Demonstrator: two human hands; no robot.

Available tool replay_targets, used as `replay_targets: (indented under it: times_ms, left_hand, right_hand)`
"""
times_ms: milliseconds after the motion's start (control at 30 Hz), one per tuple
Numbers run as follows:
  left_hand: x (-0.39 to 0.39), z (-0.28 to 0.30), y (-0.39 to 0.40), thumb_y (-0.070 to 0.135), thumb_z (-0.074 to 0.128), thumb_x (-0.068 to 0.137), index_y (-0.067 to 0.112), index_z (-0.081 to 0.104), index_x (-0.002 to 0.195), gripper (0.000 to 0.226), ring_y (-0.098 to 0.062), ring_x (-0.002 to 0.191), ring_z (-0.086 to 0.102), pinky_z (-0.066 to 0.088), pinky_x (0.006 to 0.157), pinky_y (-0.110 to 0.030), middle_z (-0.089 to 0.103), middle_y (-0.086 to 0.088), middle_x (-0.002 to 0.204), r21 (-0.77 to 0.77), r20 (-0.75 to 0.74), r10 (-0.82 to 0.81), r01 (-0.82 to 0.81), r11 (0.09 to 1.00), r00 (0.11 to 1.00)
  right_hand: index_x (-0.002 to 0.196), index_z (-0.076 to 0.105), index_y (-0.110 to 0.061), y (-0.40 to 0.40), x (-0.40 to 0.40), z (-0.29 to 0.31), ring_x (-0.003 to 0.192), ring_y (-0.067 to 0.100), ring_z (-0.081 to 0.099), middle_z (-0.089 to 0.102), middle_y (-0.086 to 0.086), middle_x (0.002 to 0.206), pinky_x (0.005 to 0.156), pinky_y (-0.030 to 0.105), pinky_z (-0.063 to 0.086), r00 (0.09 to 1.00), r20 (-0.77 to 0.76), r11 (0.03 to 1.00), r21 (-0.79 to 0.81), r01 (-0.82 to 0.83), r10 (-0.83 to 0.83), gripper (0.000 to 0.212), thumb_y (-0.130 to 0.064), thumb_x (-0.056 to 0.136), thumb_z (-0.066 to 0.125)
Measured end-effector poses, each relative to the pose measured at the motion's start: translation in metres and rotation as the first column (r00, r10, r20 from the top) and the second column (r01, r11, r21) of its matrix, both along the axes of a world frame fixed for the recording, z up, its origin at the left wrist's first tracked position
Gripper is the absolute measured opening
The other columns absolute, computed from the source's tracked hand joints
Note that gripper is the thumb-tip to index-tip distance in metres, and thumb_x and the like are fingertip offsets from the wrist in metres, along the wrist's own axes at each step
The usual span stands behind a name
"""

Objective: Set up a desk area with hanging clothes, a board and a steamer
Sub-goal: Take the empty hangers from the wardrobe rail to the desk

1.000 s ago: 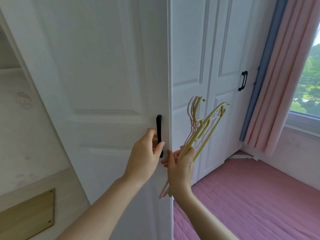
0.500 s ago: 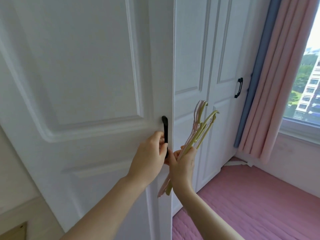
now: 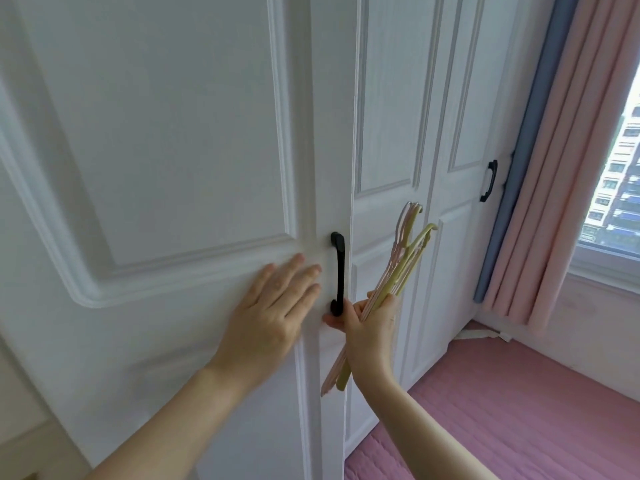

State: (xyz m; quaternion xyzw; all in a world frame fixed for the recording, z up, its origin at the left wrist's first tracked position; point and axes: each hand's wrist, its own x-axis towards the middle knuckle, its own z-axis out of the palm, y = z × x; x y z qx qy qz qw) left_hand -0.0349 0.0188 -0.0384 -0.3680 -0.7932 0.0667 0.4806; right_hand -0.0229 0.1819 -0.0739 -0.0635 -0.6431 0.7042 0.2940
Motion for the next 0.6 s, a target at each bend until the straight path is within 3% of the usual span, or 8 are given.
replay_targets:
  times_ms: [233, 300, 467, 600]
  left_hand:
    - [-0.025, -0.007, -0.004, 0.025, 0.053, 0.093, 0.013, 0.026, 0.150, 0.065, -0.034, 0.147, 0.011, 0.008, 0.118, -0.053, 0.015, -0.008, 0.160, -0.130, -0.073, 0.237, -0.245, 0.961, 0.969]
    - [-0.030, -0.006, -0.005, 0.027, 0.053, 0.093, 0.012, 0.025, 0.151, 0.066, -0.035, 0.147, 0.010, 0.006, 0.118, -0.053, 0.014, -0.009, 0.160, -0.136, -0.081, 0.273, -0.282, 0.950, 0.959]
    - [-0.043, -0.005, -0.009, 0.027, 0.049, 0.096, 0.012, 0.029, 0.149, 0.059, -0.038, 0.146, 0.011, 0.006, 0.118, -0.055, 0.016, -0.011, 0.160, -0.153, -0.085, 0.312, -0.322, 0.934, 0.946]
    - [-0.051, -0.006, -0.011, 0.026, 0.046, 0.096, 0.012, 0.032, 0.148, 0.056, -0.039, 0.146, 0.011, 0.006, 0.118, -0.055, 0.017, -0.011, 0.159, -0.153, -0.108, 0.315, -0.329, 0.932, 0.943]
  right_hand:
    - [0.092, 0.036, -0.023, -0.011, -0.025, 0.003, 0.062, 0.019, 0.072, 0.056, 0.021, 0.087, 0.069, 0.038, 0.061, 1.000, 0.002, 1.000, -0.031, 0.002, -0.001, 0.027, -0.011, 0.092, 0.060]
    - [0.093, 0.035, -0.023, -0.017, -0.031, 0.003, 0.064, 0.016, 0.072, 0.057, 0.019, 0.090, 0.065, 0.027, 0.059, 1.000, 0.000, 1.000, -0.019, 0.007, -0.007, 0.025, -0.011, 0.094, 0.056]
    - [0.094, 0.035, -0.026, -0.028, -0.045, 0.003, 0.068, 0.011, 0.072, 0.056, 0.017, 0.091, 0.063, 0.017, 0.055, 1.000, 0.009, 1.000, 0.000, 0.010, -0.010, 0.024, -0.009, 0.096, 0.051]
    - [0.112, 0.036, -0.020, -0.034, -0.054, 0.001, 0.069, 0.008, 0.071, 0.056, 0.013, 0.087, 0.064, 0.013, 0.054, 1.000, 0.002, 1.000, 0.001, 0.019, -0.019, 0.026, -0.007, 0.095, 0.051]
